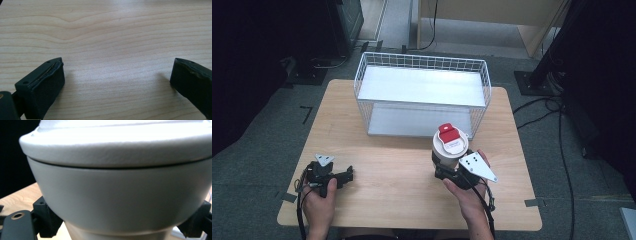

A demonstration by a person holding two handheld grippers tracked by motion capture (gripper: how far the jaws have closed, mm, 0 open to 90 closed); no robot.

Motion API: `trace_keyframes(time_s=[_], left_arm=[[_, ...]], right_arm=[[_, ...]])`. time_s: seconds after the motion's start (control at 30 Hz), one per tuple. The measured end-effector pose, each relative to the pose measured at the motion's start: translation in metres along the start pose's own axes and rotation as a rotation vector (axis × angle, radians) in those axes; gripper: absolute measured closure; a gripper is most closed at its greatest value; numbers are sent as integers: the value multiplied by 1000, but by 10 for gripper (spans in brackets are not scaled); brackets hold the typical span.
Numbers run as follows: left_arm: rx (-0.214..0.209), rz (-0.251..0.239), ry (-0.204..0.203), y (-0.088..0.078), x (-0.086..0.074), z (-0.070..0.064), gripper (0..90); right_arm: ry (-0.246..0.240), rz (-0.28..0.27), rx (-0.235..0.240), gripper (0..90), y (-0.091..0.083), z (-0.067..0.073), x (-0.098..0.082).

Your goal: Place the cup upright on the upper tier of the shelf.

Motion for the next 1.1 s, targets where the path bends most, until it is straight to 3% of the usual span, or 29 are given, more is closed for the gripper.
trace_keyframes(time_s=[0.37,1.1], left_arm=[[-1,3,2,0,0,0,0],[0,2,1,0,0,0,0]], right_arm=[[-27,-73,-18,123,12,-1,42],[-101,-135,-53,123,37,-1,107]])
Point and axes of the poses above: each handheld gripper's, and its own axes: y roughly forward along the jaws, x roughly out of its top, z roughly to its left, the point moved 2 cm from there along y, roughly forward along the jaws, and after that the axes turned 13 degrees about x, right-handed, at the moved point
